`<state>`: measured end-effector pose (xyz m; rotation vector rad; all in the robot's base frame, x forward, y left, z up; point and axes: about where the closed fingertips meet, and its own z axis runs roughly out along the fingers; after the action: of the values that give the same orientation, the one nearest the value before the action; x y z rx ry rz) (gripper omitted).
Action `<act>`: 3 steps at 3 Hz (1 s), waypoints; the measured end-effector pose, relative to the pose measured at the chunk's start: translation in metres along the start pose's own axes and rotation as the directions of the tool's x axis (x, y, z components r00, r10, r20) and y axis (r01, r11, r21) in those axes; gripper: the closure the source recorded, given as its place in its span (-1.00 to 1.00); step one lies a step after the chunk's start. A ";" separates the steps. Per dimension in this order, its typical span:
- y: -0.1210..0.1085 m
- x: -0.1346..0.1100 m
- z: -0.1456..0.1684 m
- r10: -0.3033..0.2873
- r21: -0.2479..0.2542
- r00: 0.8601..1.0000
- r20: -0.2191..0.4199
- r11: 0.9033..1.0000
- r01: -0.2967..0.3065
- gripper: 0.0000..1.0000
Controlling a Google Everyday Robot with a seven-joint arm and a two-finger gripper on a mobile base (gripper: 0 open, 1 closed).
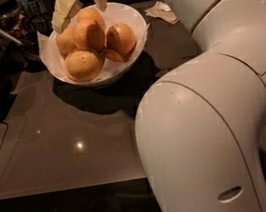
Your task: Pick orange from white bowl
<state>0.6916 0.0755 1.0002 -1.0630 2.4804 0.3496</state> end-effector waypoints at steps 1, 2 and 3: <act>-0.002 0.002 0.012 0.016 -0.003 1.000 -0.023 1.000 -0.016 -0.66; -0.005 0.005 0.022 0.035 -0.003 0.998 -0.045 0.999 -0.036 -0.62; -0.012 0.010 0.032 0.060 0.003 0.996 -0.065 0.998 -0.060 -0.62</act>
Offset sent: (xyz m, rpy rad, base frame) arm 0.0011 -0.0091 -0.0297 -0.0575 0.1013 -0.0417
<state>0.7027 0.0732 0.9667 -1.0156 2.5740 0.3364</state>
